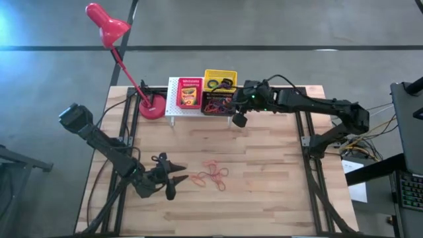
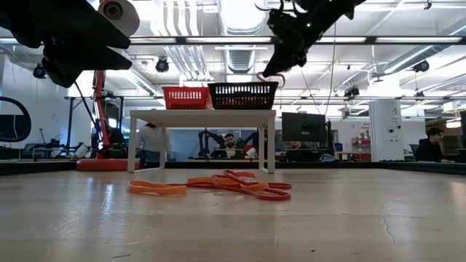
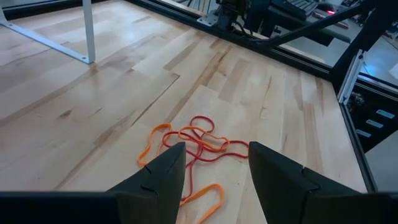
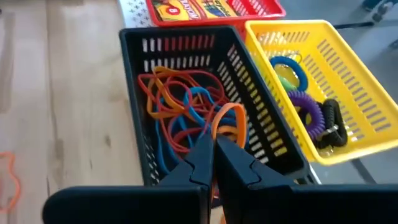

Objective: Pick & Place Office Desk Supplies
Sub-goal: Put the orange rubber band into the black bin on the shelf

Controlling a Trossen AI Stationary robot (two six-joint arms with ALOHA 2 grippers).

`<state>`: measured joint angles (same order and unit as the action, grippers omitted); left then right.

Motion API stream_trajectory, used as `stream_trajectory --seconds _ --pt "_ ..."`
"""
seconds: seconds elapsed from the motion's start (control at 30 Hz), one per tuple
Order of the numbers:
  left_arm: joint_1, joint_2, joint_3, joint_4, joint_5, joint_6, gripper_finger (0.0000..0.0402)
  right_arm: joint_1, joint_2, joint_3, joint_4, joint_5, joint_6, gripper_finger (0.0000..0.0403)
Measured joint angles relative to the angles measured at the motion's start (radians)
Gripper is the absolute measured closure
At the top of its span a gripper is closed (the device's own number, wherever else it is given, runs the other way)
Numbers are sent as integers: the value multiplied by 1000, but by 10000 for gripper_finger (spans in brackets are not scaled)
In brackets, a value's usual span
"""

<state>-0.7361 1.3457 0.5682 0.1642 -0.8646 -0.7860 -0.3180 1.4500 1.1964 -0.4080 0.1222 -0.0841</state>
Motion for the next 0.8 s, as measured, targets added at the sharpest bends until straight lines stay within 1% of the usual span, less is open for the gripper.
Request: stream_trajectory --seconds 0.2,0.37,0.5,0.63,0.7,0.8 --pt "0 0 0 -1 0 0 221 1 33 37 20 0 0 394" --pt "0 0 0 -3 0 0 221 0 71 41 58 -1 0 394" --pt "1 0 0 -3 0 0 221 -1 109 40 52 -1 2 394" --pt "1 0 0 -3 0 0 221 -1 138 40 59 -29 8 392" --pt "1 0 0 -3 0 0 221 -5 141 40 55 -55 11 383" --pt "1 0 0 -3 0 4 221 -10 133 44 56 -78 33 352"
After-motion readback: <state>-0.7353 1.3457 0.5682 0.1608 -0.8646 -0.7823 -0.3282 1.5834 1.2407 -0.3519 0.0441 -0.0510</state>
